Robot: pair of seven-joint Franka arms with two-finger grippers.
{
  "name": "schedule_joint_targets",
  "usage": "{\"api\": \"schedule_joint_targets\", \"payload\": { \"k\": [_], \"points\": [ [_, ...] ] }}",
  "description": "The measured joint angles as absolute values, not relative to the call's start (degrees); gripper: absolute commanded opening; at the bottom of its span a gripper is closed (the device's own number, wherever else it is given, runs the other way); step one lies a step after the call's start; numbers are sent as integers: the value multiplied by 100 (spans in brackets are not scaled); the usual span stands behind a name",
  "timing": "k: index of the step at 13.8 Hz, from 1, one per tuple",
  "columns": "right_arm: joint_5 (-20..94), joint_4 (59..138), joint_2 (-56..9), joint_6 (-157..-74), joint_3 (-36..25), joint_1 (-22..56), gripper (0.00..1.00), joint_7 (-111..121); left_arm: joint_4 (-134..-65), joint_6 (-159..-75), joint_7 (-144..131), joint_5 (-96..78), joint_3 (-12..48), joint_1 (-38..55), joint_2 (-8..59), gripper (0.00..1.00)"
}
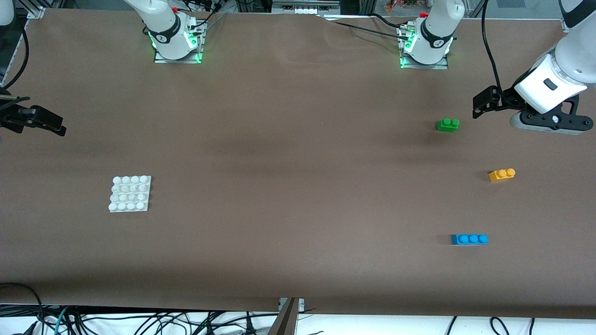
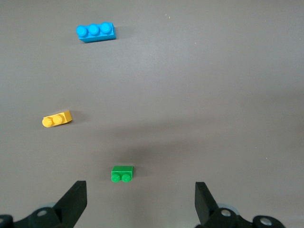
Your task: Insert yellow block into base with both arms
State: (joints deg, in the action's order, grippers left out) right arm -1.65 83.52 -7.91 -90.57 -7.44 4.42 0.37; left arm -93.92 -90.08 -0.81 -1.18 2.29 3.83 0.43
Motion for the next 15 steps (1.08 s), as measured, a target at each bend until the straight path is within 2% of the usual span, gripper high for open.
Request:
{"api": "schedule_joint_targets", "payload": {
  "k": [15],
  "points": [
    [-165,8331,-846,-9088,-680,474,100,46,-9392,-9003,-81,-118,231,383,43,100]
  ]
}}
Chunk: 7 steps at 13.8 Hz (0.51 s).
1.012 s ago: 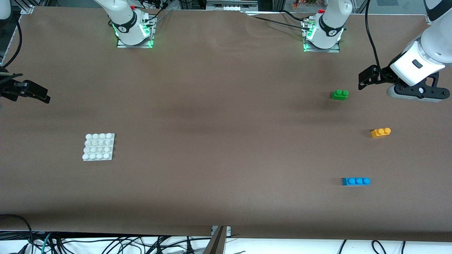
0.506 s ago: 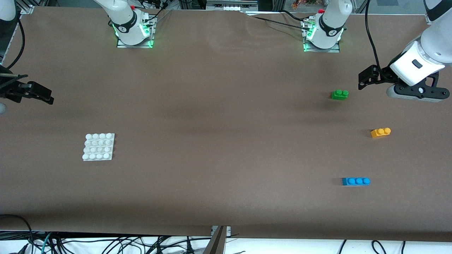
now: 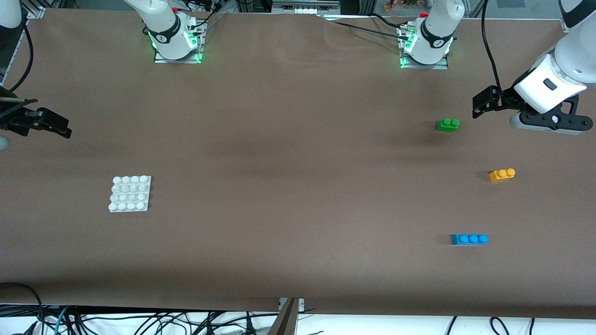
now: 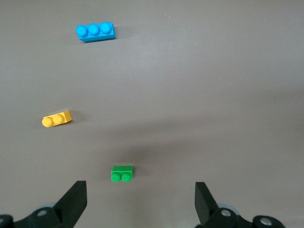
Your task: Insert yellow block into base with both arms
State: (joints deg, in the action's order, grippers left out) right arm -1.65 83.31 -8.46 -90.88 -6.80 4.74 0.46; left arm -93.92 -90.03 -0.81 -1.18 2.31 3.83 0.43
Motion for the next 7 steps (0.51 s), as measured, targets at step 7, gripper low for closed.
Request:
{"api": "schedule_joint_targets", "payload": {
  "k": [7],
  "points": [
    [-165,8327,-846,-9088,-680,474,100,46,-9392,-8998,-81,-118,228,383,43,100]
  ]
}}
